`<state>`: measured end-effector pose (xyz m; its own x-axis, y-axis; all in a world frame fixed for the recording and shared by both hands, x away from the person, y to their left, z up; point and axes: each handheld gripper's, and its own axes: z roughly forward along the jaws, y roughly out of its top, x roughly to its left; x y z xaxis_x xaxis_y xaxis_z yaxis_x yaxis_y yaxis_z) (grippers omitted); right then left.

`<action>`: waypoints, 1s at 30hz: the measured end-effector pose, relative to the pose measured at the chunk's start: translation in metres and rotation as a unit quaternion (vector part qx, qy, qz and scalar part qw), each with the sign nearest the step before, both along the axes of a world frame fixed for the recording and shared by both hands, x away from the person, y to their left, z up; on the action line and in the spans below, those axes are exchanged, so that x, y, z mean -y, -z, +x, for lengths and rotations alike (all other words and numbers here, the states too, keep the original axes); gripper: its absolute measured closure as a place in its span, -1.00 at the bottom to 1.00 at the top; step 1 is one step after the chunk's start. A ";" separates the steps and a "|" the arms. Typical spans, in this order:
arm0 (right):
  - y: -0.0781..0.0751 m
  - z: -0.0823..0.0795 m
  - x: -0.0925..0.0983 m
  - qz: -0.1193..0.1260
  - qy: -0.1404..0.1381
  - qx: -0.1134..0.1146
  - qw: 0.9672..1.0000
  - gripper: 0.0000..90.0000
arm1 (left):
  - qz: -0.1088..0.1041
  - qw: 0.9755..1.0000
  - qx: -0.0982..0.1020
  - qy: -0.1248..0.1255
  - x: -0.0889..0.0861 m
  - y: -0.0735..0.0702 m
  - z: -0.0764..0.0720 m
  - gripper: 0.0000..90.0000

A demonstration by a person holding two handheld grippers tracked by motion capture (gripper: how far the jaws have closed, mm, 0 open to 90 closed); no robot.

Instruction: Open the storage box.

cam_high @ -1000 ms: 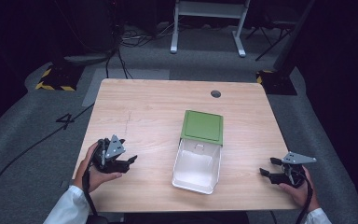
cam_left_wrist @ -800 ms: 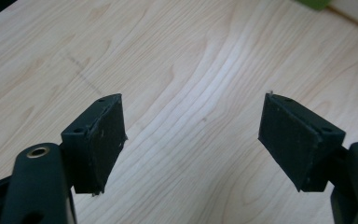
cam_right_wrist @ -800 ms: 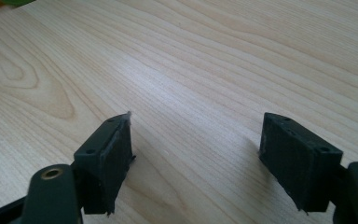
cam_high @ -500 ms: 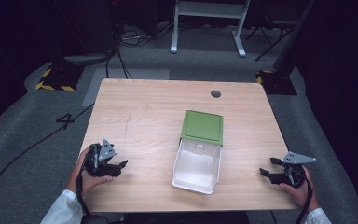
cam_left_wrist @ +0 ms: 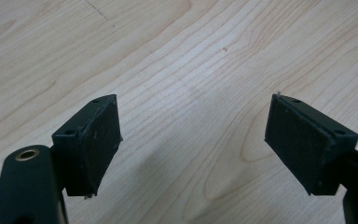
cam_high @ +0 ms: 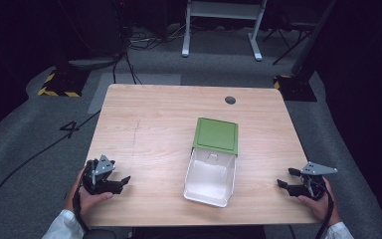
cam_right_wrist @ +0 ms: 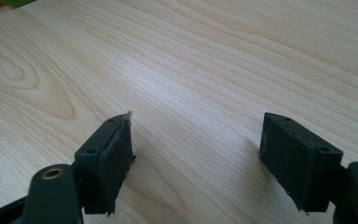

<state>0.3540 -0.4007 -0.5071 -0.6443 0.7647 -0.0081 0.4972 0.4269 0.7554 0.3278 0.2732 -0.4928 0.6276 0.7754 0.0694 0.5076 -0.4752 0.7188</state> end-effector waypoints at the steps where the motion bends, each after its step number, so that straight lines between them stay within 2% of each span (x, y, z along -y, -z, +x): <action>1: 0.000 0.000 0.000 0.000 0.000 0.000 1.000 -0.43 | -0.004 1.000 0.000 0.000 -0.001 0.001 0.000 -0.59; 3: 0.000 0.000 0.000 0.000 0.000 0.000 1.000 -0.43 | -0.014 1.000 -0.006 0.000 -0.004 0.004 -0.002 -0.60; 6: 0.000 0.000 0.000 0.000 0.000 0.000 1.000 -0.43 | -0.008 1.000 -0.018 -0.011 -0.006 0.010 -0.003 -0.60; 11: 0.000 0.000 0.000 0.000 0.000 0.000 1.000 -0.43 | -0.021 0.999 -0.027 -0.028 -0.013 0.014 -0.004 -0.61; 13: 0.000 0.000 0.000 0.000 0.000 0.000 1.000 -0.43 | -0.023 0.999 -0.037 -0.033 -0.015 0.015 -0.003 -0.61; 30: 0.000 -0.001 0.000 -0.002 0.003 0.001 1.000 -0.44 | -0.022 0.998 -0.036 -0.043 -0.016 0.015 -0.001 -0.64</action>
<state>0.3534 -0.4004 -0.5071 -0.6398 0.7685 -0.0128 0.4974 0.4267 0.7553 0.3272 0.2887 -0.5076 0.5610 0.8278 -0.0090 0.5958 -0.3962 0.6986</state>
